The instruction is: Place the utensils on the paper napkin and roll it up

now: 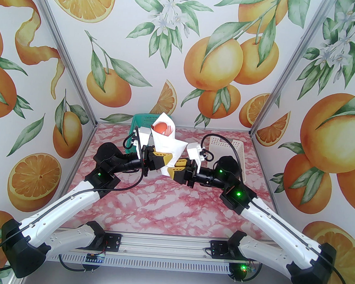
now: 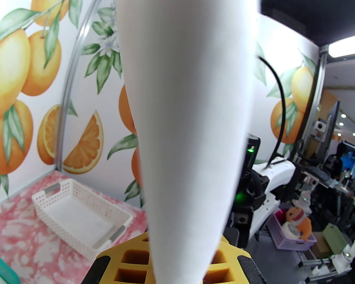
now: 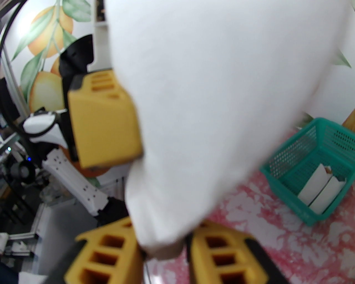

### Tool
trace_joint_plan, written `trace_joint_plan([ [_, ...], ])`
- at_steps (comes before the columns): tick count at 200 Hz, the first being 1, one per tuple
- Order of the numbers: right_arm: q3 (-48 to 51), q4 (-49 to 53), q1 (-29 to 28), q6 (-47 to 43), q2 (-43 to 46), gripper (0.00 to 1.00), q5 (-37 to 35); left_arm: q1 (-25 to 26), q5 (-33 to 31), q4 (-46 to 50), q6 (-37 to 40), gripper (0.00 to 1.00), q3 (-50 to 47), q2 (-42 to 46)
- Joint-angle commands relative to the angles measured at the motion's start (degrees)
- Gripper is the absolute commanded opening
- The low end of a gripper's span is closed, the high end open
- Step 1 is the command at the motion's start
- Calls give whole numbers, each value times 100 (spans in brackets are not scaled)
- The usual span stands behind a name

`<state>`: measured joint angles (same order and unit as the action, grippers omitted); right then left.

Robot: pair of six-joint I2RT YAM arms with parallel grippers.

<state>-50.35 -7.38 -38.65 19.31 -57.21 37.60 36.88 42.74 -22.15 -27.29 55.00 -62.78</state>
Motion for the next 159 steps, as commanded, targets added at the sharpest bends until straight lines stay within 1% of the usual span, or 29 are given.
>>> trace_joint_plan([
  [1, 149, -551, 200, 349, 324, 53, 463, -6, 218, -256, -102, 0, 221, 21],
  [20, 199, -812, 206, 404, 370, 72, 623, 1, 173, -311, -150, 0, 228, -12],
  [28, 193, -896, 205, 417, 333, 77, 625, -4, 178, -363, -183, 0, 225, -31],
  [45, 87, -974, 192, 431, 136, 82, 662, 2, 210, -464, -278, 0, 228, -80],
  [71, -195, -1020, 72, 374, -251, 83, 672, 3, 225, -492, -319, 0, 230, -102],
  [94, -429, -1102, -60, 301, -524, 79, 614, 3, 227, -451, -296, 0, 230, -87],
  [112, -573, -1160, -124, 293, -671, 70, 606, 3, 199, -337, -218, 0, 226, -77],
  [124, -601, -1154, -135, 286, -720, 67, 592, 3, 180, -287, -183, 0, 205, -60],
  [144, -583, -1025, -138, 201, -697, 57, 484, 5, 176, -230, -150, 0, 213, -49],
  [159, -547, -981, -125, 170, -636, 52, 400, 4, 176, -134, -107, 0, 233, -41],
])
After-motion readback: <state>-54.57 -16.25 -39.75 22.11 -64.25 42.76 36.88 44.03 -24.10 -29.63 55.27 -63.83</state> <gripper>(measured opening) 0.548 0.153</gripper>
